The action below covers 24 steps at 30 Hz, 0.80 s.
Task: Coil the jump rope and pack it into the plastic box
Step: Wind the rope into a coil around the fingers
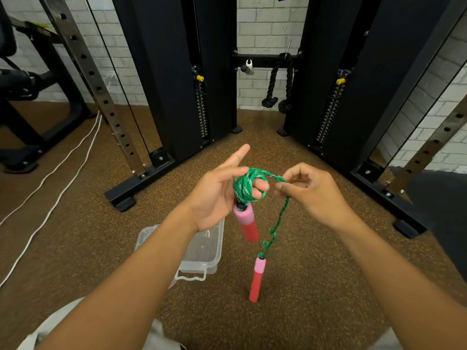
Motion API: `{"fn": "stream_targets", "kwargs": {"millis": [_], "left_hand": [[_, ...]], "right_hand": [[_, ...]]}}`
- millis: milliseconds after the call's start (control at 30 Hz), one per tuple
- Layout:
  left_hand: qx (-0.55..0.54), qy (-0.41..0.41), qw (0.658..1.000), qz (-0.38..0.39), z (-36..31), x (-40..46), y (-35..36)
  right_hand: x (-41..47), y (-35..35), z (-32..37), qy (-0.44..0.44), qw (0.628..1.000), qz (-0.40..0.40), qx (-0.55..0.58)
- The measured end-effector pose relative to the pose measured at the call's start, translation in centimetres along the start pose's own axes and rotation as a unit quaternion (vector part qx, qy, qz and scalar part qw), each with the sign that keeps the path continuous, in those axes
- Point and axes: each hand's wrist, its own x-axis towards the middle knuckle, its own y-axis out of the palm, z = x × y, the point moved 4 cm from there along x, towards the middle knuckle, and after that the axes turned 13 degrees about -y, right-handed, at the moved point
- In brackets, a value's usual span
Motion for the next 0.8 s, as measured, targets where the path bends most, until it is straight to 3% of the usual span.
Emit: {"fn": "stream_targets", "kwargs": {"millis": [167,467,800], "left_hand": [[-0.053,0.024,0.998,0.003,-0.5,-0.2,-0.4],[-0.111,0.074,0.990,-0.035,-1.1,-0.1,-1.2],[-0.010,0.084,0.993,-0.082,-0.7,0.3,-1.2]], "right_hand": [[0.1,0.0,0.0,-0.027,0.999,-0.024,0.040],[-0.7,2.8,-0.5,-0.011,0.996,0.080,-0.034],[-1.4,4.3,1.6,-0.082,0.978,0.136,-0.132]]}}
